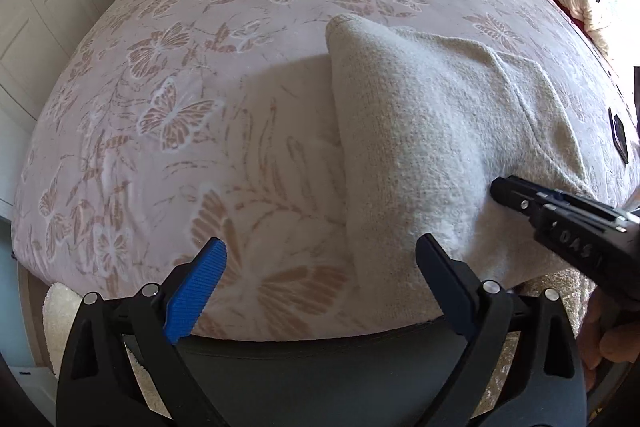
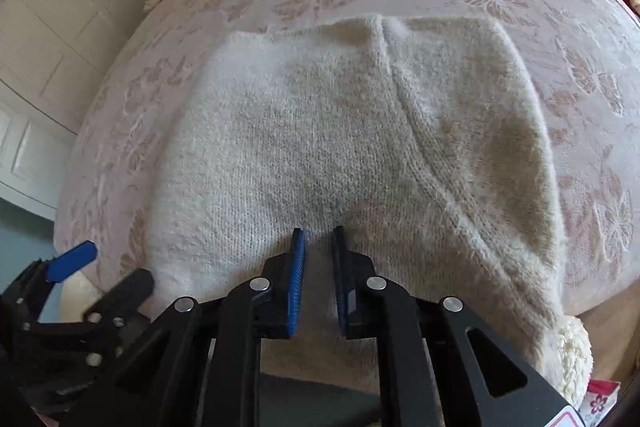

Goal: Fold small clothes

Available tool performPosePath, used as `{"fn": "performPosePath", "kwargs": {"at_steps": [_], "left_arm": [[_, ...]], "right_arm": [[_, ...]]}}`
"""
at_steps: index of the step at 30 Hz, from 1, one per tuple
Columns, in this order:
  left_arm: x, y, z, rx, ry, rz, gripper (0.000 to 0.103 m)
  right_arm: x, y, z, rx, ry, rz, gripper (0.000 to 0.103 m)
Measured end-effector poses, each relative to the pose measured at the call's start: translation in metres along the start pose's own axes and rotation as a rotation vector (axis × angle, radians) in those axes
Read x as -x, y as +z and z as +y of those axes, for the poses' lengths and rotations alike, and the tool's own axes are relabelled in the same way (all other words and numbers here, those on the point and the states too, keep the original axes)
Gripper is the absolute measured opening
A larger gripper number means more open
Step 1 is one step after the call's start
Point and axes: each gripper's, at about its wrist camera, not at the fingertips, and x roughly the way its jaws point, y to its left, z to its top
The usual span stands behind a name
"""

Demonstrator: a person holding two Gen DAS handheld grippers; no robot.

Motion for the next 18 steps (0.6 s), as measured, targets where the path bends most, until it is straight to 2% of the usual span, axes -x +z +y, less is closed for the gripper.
{"fn": "performPosePath", "kwargs": {"at_steps": [2,4,5,7,8,10,13,15,18], "left_arm": [[0.002,-0.001,-0.006,-0.02,-0.003,-0.006,0.093],[0.002,-0.002,-0.009,-0.027,-0.007,-0.002,0.094],[0.001,-0.002,-0.011,-0.028,-0.016,0.005,0.094],[-0.002,-0.004,-0.015,-0.033,-0.029,0.015,0.094],[-0.004,-0.006,-0.018,-0.039,-0.03,0.02,0.094],[-0.01,-0.008,-0.025,-0.05,-0.034,0.038,0.094],[-0.013,-0.01,-0.032,-0.065,-0.034,0.05,0.094],[-0.009,-0.011,-0.035,-0.087,-0.022,0.031,0.094],[-0.01,-0.01,-0.035,-0.078,-0.021,0.032,0.095]], "right_arm": [[0.031,-0.003,-0.007,-0.008,-0.021,-0.068,0.014],[0.05,-0.014,-0.024,-0.02,-0.098,-0.105,0.016],[0.053,-0.021,-0.036,-0.033,-0.133,-0.102,0.016],[0.039,-0.035,-0.064,-0.085,-0.172,-0.041,0.015],[0.025,-0.042,-0.076,-0.106,-0.178,-0.004,0.008],[0.006,-0.052,-0.094,-0.131,-0.16,0.026,0.003],[0.032,-0.046,-0.084,-0.126,-0.148,-0.024,0.004],[0.045,-0.045,-0.079,-0.11,-0.15,-0.058,0.009],[0.014,-0.05,-0.09,-0.104,-0.156,0.023,0.007]]}}
